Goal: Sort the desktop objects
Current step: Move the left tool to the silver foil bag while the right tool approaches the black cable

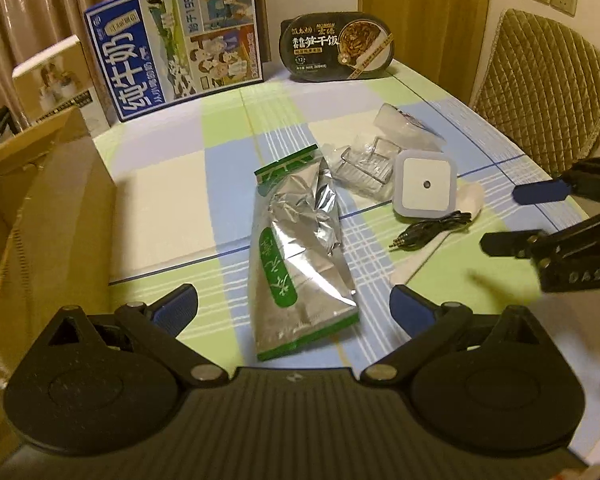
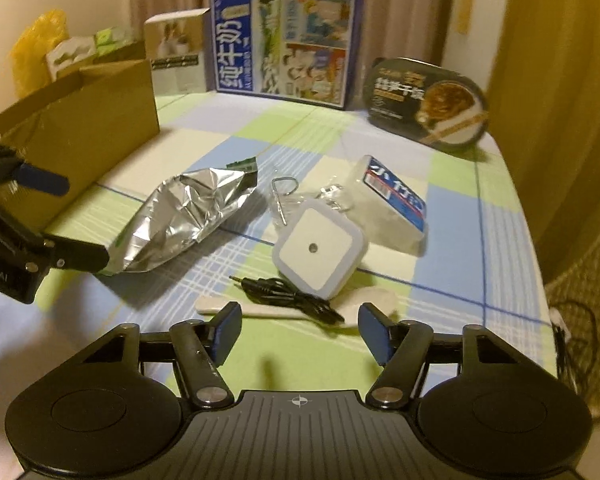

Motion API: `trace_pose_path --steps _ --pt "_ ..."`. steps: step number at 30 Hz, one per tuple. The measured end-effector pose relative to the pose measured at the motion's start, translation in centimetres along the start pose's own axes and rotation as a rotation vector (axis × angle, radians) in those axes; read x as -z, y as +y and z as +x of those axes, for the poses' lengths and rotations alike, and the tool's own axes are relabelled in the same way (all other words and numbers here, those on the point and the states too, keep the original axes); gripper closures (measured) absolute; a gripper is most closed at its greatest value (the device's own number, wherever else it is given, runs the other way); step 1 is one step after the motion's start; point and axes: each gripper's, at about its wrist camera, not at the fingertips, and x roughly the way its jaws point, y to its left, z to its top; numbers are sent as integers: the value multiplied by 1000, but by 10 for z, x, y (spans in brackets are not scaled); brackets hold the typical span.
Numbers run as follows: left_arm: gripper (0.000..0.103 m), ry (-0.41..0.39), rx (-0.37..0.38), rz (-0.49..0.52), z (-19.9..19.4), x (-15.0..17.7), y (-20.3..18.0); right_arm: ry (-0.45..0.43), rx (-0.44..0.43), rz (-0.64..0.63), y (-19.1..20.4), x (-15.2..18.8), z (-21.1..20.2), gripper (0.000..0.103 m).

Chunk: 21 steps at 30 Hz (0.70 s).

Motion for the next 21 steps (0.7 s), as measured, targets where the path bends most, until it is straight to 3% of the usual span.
trace_pose_path --steps 8,15,21 --pt "14 17 30 15 31 -1 3 47 -26 -30 -10 3 33 52" --pt "14 37 45 6 53 -2 5 58 -42 -12 -13 3 44 59" --pt "16 63 59 -3 67 -4 6 59 -31 7 -12 5 38 82"
